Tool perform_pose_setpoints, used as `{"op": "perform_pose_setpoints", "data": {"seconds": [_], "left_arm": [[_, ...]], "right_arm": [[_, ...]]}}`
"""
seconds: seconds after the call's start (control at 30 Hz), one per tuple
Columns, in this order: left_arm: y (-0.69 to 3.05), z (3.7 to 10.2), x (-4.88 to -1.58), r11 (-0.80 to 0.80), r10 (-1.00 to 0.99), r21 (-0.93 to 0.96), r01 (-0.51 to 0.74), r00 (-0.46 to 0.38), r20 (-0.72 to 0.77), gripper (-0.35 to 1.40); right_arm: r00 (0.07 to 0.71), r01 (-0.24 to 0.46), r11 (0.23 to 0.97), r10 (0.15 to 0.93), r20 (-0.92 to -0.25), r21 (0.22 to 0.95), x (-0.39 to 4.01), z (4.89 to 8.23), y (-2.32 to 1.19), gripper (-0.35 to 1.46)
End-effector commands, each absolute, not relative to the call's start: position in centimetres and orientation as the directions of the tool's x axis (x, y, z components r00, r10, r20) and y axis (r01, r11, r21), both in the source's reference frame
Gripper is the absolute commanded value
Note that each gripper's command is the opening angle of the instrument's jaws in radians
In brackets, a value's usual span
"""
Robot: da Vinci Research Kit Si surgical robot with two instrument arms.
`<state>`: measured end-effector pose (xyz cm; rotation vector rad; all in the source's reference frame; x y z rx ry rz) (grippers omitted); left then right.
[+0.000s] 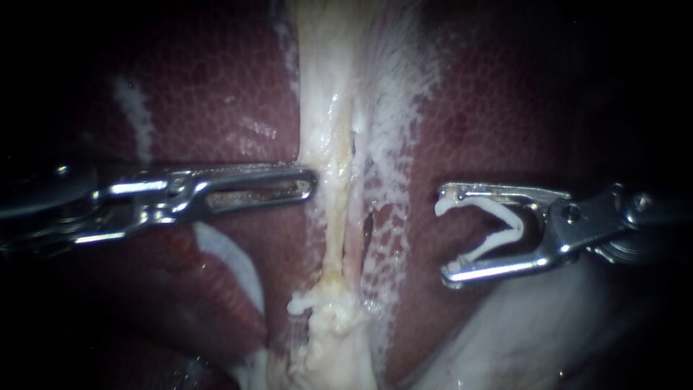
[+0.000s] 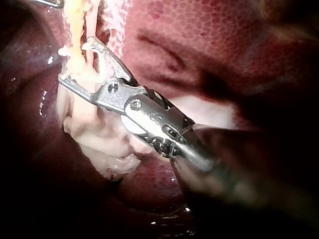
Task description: Clipping second clip left tube
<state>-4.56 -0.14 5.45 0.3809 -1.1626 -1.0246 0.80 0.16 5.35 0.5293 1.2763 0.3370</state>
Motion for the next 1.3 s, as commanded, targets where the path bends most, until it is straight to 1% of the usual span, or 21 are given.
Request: {"op": "perform_pose_setpoints", "data": {"seconds": [0.03, 0.1, 0.17, 0.33, 0.57, 0.7, 0.87, 1.13, 1.3], "left_arm": [[-0.14, 5.45, -4.56, 0.519, -0.820, 0.718, 0.464, 0.033, 0.571, -0.35], [-0.15, 5.45, -4.56, 0.519, -0.820, 0.718, 0.464, 0.034, 0.571, -0.35], [-0.15, 5.44, -4.55, 0.519, -0.820, 0.719, 0.463, 0.031, 0.572, -0.35], [-0.07, 5.34, -4.48, 0.521, -0.818, 0.722, 0.455, 0.023, 0.575, -0.35], [0.17, 4.94, -4.15, 0.522, -0.804, 0.717, 0.462, -0.013, 0.594, -0.35], [0.20, 4.70, -4.03, 0.518, -0.800, 0.719, 0.463, -0.034, 0.599, -0.35], [0.13, 4.52, -4.06, 0.515, -0.798, 0.719, 0.467, -0.044, 0.601, -0.35], [0.08, 4.51, -4.09, 0.516, -0.796, 0.716, 0.470, -0.044, 0.603, -0.35], [0.07, 4.49, -4.09, 0.517, -0.796, 0.717, 0.467, -0.044, 0.603, -0.35]], "right_arm": [[0.266, 0.049, 0.834, 0.520, -0.812, 0.550, 0.80, 5.34, 0.15, 0.60], [0.266, 0.046, 0.828, 0.529, -0.806, 0.559, 0.81, 5.35, 0.15, 0.60], [0.267, 0.036, 0.810, 0.557, -0.787, 0.585, 0.81, 5.36, 0.12, 0.60], [0.264, 0.023, 0.796, 0.579, -0.771, 0.605, 0.90, 5.48, 0.01, 0.60], [0.275, 0.021, 0.772, 0.607, -0.746, 0.635, 1.05, 5.71, -0.16, 0.60], [0.280, 0.016, 0.763, 0.617, -0.736, 0.646, 1.10, 5.77, -0.19, 0.60], [0.280, 0.014, 0.745, 0.637, -0.718, 0.667, 1.21, 5.82, -0.22, 0.60], [0.289, 0.018, 0.713, 0.667, -0.687, 0.701, 1.50, 5.96, -0.35, 0.60], [0.302, 0.027, 0.705, 0.670, -0.678, 0.709, 1.67, 6.11, -0.45, 0.59]]}}
